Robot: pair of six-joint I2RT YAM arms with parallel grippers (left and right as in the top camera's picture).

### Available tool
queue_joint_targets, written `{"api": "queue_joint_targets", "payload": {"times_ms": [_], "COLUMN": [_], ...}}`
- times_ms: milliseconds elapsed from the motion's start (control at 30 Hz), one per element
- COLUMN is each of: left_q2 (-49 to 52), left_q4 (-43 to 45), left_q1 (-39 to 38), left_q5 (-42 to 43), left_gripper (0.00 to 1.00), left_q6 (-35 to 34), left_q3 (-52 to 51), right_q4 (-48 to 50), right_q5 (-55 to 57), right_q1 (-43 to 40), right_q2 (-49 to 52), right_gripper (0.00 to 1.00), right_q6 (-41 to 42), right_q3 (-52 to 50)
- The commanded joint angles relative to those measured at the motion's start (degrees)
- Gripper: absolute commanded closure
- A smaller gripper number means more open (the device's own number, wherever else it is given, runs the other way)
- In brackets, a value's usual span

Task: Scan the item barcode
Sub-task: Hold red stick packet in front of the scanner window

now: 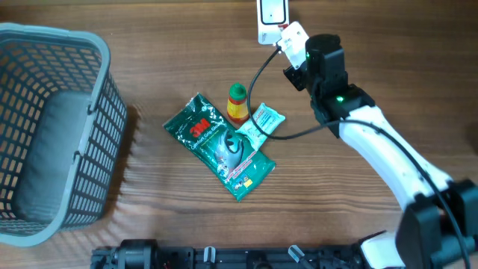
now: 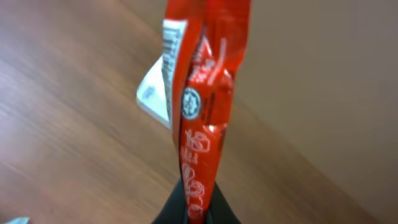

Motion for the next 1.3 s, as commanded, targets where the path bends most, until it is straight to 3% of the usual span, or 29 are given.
{"api": "queue_joint_targets", "payload": {"times_ms": [0, 133, 333, 467, 1267], "left_q2": [-0.2, -0.2, -0.2, -0.2, -0.2], "left_q4": [0.17, 0.17, 0.17, 0.17, 0.17], "left_q1": [-0.15, -0.15, -0.15, -0.15, -0.15], "left_q5": [-0.13, -0.13, -0.13, -0.13, -0.13], "left_gripper": [0.0, 0.0, 0.0, 0.0, 0.0], "left_q6": [0.31, 0.31, 0.31, 0.31, 0.31], "left_q3": [0.07, 0.07, 0.07, 0.07, 0.07], "right_q4": [9.38, 19.15, 19.32, 19.3, 15.89], "right_q5": [-5.68, -0.85, 5.42, 13.07, 7.52], "right_q1": [-0.94, -1.18, -3.61, -4.94, -4.46], "right_q2": [8.2, 18.36, 34.49, 43.32, 43.89], "right_gripper": [0.96, 0.96, 0.96, 0.95, 0.96], "right_q6": [-6.75, -11.61, -13.68, -23.82, -36.06], "right_q3": [0.46, 3.63, 23.06, 34.67, 35.41]}}
